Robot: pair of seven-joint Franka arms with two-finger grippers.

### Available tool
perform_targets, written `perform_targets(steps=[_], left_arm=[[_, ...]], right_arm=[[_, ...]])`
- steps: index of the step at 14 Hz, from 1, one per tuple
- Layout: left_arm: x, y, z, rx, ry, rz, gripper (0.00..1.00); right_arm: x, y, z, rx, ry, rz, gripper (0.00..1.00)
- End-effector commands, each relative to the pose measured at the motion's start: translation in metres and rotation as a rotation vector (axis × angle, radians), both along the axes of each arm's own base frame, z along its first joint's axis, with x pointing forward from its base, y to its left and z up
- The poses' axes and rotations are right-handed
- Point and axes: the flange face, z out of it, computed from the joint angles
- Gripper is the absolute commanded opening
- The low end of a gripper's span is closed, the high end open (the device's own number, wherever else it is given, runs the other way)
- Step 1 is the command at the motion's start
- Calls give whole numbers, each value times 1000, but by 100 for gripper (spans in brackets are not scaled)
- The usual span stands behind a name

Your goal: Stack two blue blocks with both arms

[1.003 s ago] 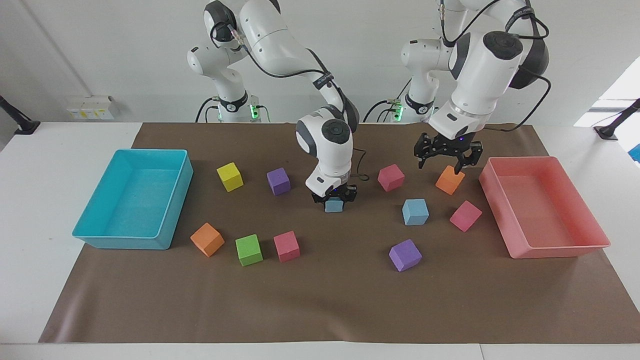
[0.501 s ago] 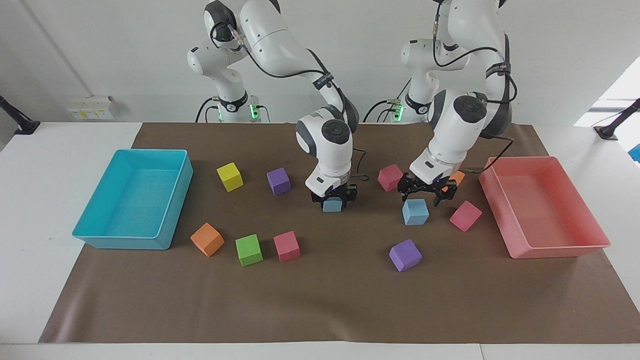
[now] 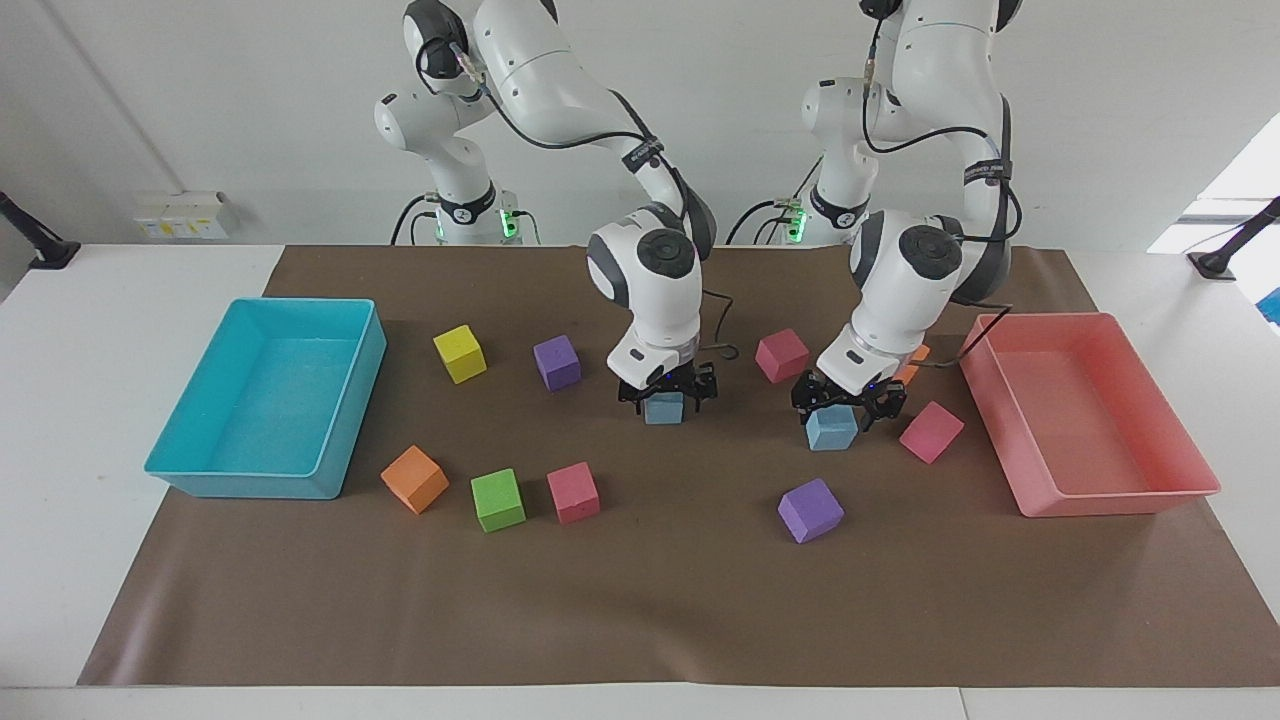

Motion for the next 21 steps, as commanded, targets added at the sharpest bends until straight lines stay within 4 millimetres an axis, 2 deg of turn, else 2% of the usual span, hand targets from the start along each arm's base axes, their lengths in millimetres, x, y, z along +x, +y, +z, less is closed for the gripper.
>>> perform_targets(steps=[1, 4, 5, 7, 10, 11, 13, 15, 17, 19, 21], left_arm=[[-2, 4, -13, -3, 15, 34, 100], [-12, -2, -19, 1, 40, 77, 100], [-12, -2, -20, 1, 41, 77, 100], [-11, 2, -25, 2, 47, 83, 100], [-14, 5, -28, 6, 56, 86, 100], [-16, 4, -32, 9, 63, 86, 100], [-18, 6, -41, 10, 71, 91, 100], [-19, 7, -42, 12, 76, 88, 97], [-21, 2, -42, 18, 81, 75, 38], [-20, 1, -41, 20, 76, 69, 1], [-17, 3, -38, 18, 72, 72, 0]], right_arm=[[-3, -4, 22, 32, -10, -28, 100], [-2, -18, 42, 30, 3, -33, 100], [-2, -24, 54, 34, 3, -30, 100], [1, -46, 81, 51, -20, 11, 100], [4, -67, 106, 76, -43, 51, 100], [1, -73, 109, 130, -17, 63, 100], [3, -98, 110, 241, 10, 117, 100], [4, -115, 99, 336, 23, 154, 100], [11, -147, 90, 341, 7, 176, 100], [14, -168, 77, 382, -1, 172, 100], [15, -178, 56, 429, 0, 172, 100]])
